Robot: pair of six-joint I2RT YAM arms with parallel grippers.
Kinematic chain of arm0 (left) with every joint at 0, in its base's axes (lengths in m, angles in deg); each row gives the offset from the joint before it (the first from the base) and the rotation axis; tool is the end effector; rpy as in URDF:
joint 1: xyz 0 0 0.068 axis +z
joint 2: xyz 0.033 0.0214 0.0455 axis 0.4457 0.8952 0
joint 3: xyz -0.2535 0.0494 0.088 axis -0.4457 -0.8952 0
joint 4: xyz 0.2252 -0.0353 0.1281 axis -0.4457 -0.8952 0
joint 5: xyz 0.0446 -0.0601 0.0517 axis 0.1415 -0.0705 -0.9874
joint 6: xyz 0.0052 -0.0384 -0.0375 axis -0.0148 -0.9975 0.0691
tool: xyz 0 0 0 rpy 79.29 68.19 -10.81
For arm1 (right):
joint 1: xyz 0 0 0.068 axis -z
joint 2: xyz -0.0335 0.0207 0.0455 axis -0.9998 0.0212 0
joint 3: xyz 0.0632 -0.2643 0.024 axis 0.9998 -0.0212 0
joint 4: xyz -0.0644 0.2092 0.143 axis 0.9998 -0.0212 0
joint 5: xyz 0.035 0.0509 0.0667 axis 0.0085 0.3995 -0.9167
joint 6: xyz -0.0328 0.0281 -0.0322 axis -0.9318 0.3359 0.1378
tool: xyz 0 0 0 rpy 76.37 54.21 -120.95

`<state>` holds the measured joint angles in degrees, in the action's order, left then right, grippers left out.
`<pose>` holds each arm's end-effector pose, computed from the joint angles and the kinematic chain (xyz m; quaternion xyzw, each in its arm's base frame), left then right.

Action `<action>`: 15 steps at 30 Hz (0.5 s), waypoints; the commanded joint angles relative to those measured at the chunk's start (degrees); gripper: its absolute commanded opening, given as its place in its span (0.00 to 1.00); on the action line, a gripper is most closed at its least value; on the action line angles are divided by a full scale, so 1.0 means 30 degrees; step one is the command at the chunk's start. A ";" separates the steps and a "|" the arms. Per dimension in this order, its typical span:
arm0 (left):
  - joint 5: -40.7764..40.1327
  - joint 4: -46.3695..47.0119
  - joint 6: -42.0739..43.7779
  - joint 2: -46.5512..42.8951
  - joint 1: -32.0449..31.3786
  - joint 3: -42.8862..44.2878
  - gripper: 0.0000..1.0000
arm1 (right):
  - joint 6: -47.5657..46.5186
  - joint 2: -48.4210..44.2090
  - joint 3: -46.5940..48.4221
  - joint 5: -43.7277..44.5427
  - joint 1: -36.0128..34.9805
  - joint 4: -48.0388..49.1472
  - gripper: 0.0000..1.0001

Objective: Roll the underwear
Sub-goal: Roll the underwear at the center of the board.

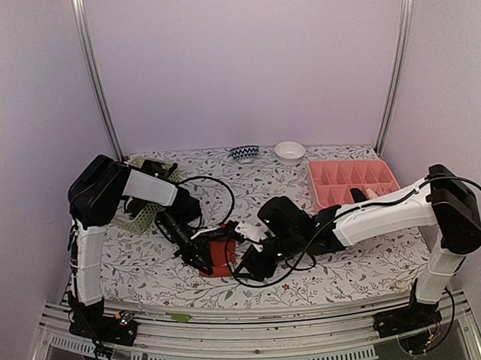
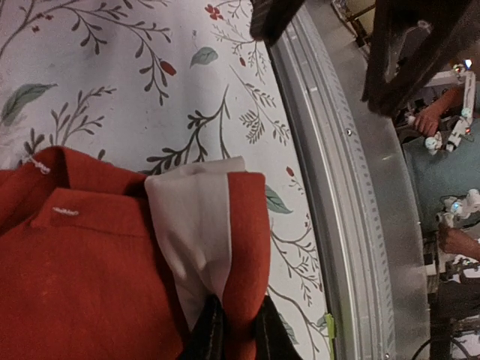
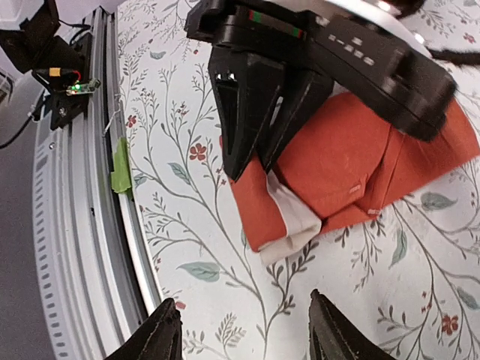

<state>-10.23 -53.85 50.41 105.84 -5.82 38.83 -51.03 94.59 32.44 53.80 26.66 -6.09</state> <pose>0.2722 -0.2061 0.0906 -0.5932 -0.6495 0.4738 0.0417 0.1621 0.3276 0.1807 -0.4757 0.7821 0.3208 0.2433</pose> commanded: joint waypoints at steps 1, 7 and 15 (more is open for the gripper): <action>-0.1233 -0.3799 0.1194 0.2371 0.0063 0.0179 0.00 | -0.4072 0.2361 0.2467 0.2043 -0.0782 0.0319 0.58; -0.1168 -0.4265 0.1379 0.3240 0.0100 0.0883 0.00 | -0.6809 0.4472 0.4601 0.2220 -0.1449 0.0138 0.59; -0.1213 -0.4180 0.1171 0.3581 0.0100 0.1361 0.00 | -0.8100 0.6104 0.6241 0.0866 -0.2424 -0.0748 0.59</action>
<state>-6.60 -68.50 53.38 113.23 -5.23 42.66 -71.66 110.53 48.53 58.69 21.59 -6.35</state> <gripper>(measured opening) 0.096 0.592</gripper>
